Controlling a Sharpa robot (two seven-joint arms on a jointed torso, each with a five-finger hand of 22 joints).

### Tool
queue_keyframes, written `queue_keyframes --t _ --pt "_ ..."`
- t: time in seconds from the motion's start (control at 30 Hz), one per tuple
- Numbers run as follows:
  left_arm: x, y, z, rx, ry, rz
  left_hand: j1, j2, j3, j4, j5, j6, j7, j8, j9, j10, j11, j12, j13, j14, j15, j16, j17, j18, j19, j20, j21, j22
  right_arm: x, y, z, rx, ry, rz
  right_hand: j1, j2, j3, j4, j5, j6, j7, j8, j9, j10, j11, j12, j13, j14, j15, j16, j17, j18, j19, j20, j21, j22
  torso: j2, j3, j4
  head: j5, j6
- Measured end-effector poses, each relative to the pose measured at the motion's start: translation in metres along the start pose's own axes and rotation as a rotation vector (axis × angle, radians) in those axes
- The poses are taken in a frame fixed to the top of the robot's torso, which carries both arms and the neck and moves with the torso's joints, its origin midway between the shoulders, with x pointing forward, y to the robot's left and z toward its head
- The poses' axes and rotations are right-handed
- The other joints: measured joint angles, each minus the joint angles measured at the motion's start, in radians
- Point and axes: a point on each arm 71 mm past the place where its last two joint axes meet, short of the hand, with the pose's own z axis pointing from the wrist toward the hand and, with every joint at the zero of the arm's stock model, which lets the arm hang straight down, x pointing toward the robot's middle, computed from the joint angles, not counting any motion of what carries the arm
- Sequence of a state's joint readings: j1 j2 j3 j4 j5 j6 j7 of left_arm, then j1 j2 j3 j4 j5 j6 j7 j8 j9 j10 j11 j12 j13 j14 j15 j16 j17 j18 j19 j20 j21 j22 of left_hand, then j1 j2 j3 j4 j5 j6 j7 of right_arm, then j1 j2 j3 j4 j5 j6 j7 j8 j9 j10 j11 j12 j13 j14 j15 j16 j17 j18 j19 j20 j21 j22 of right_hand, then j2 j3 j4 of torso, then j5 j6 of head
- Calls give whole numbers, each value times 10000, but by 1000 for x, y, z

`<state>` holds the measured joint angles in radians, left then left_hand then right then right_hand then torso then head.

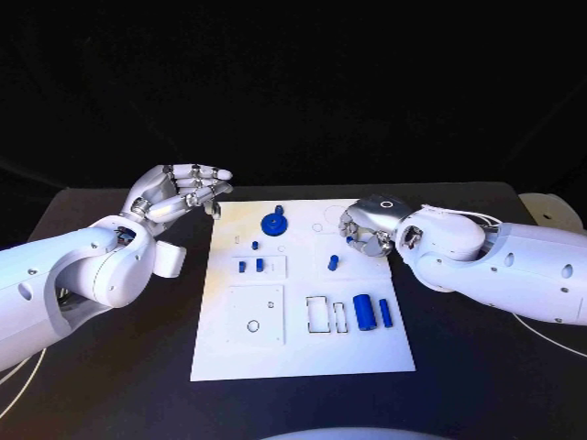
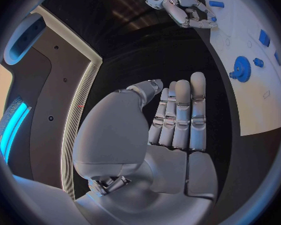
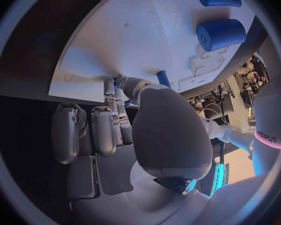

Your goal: Assemble the parts on the task board

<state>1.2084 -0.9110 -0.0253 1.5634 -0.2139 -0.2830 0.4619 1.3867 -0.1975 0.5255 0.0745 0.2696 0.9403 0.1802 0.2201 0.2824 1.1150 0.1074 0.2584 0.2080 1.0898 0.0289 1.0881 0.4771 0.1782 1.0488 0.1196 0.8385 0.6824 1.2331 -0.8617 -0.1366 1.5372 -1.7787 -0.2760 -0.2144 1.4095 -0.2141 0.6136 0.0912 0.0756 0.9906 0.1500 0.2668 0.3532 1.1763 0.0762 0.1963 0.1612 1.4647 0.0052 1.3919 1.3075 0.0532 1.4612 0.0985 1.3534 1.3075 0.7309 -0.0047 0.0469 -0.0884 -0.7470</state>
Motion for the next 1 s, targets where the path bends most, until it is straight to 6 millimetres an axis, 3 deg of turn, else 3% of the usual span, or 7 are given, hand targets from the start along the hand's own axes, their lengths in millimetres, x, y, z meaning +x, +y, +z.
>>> queue_keyframes --t 0.1,0.4,1.0 --pt "0 0 0 -23 7 -21 0 0 0 0 0 0 0 0 0 0 0 47 18 0 0 0 -11 0 0 0 0 -10 0 1 1 -5 16 -102 5 137 91 -118 77 173 -101 77 53 181 -60 -50 58 1 -76 32 0 0 0 0 205 0 0 7 -1 -32 -18" --pt "0 1 -1 -144 31 -66 34 34 0 0 0 0 0 0 -17 -72 0 88 37 0 0 0 -29 0 0 0 0 -18 1 5 0 -20 -16 -494 2 393 155 -323 71 454 -176 253 171 390 -137 27 224 1 -183 110 -1 0 35 -36 490 -1 0 11 -7 -84 -57" --pt "-1 3 -1 -414 95 -114 43 42 -54 -55 0 -167 89 0 -81 -393 103 215 109 -73 73 0 -89 0 38 38 -99 -66 3 9 -5 -15 -327 -815 -26 497 154 -323 30 465 -232 286 196 442 -87 -13 297 1 -182 110 -3 0 70 -70 543 6 0 12 -7 -119 -86"
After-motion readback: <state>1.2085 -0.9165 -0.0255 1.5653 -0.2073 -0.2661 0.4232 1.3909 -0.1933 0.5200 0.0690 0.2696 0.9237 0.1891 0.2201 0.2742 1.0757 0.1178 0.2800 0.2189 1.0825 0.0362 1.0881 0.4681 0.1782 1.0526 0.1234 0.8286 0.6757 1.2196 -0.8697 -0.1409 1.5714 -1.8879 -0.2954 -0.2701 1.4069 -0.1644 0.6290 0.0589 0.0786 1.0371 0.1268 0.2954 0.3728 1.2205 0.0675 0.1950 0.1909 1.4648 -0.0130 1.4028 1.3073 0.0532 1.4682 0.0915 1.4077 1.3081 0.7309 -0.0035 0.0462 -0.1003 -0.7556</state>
